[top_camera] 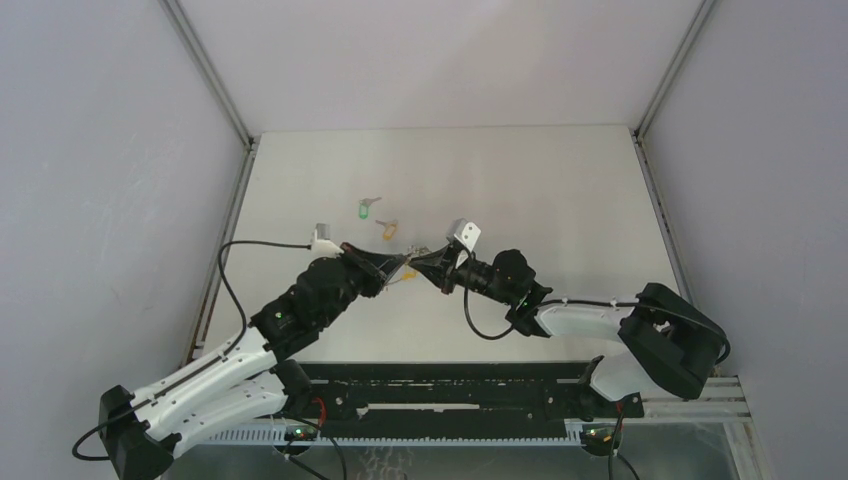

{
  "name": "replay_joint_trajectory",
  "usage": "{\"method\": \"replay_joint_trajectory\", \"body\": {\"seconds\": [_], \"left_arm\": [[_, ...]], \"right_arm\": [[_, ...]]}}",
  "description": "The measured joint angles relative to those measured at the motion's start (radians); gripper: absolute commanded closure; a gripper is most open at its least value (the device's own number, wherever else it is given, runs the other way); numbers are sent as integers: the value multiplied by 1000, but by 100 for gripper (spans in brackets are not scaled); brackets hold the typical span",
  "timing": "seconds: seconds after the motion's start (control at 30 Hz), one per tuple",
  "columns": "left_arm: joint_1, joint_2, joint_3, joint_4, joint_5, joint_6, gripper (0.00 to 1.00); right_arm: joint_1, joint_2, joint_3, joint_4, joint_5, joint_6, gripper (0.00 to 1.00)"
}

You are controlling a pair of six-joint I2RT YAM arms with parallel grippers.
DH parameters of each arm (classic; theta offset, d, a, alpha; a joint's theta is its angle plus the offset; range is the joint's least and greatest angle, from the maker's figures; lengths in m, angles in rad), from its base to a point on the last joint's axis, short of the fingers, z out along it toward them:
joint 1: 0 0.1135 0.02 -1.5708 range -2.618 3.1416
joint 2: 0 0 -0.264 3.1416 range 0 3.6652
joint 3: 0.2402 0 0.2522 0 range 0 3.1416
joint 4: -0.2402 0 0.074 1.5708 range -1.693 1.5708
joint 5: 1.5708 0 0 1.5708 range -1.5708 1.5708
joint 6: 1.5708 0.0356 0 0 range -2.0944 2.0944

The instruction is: Put the keys on the keyring

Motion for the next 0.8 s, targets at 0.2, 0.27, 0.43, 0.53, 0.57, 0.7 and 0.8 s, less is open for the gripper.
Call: {"method": "replay_joint_trajectory", "body": {"seconds": [0.2, 0.27, 0.43, 0.53, 0.57, 0.7, 0.8], "left_arm": [[0, 5, 0, -35, 21, -18, 100], [0, 14, 0, -38, 28, -24, 100], [1, 25, 0, -36, 43, -35, 100], [2, 29, 0, -34, 48, -50, 100], [2, 32, 0, -33, 50, -53, 100], [9, 38, 0, -28, 64, -72, 100], [18, 37, -12, -14, 84, -81, 100]], "right_arm": [[68, -11, 0, -69, 125, -95, 100], [90, -11, 4, -89, 177, -126, 100], [135, -11, 20, -122, 304, -188, 100], [156, -11, 21, -127, 352, -212, 100], [159, -11, 21, -128, 365, -221, 100], [159, -14, 25, -143, 364, -251, 96], [141, -37, 23, -175, 310, -275, 85]]}}
